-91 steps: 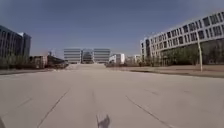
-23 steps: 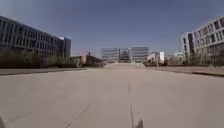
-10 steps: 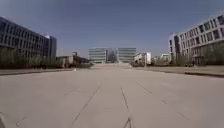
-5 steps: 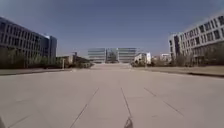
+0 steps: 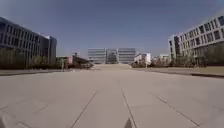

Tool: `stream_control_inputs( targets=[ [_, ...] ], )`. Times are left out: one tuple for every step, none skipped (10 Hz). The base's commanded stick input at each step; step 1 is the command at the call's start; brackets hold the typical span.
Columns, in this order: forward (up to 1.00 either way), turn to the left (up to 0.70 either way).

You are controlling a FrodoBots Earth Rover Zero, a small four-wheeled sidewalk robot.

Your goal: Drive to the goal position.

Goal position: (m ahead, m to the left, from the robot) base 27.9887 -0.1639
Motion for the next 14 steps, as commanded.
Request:
stream_control_inputs(
  targets=[
    [0.70,0.00],
    [0.70,0.00],
    [0.70,0.00],
    [0.70,0.00],
    [0.70,0.00],
    [0.70,0.00],
    [0.70,0.00],
    [0.70,0.00],
    [0.70,0.00],
    [0.70,0.00],
    [0.70,0.00],
    [0.70,0.00],
    [0.70,0.00],
    [0.70,0.00]
  ],
)
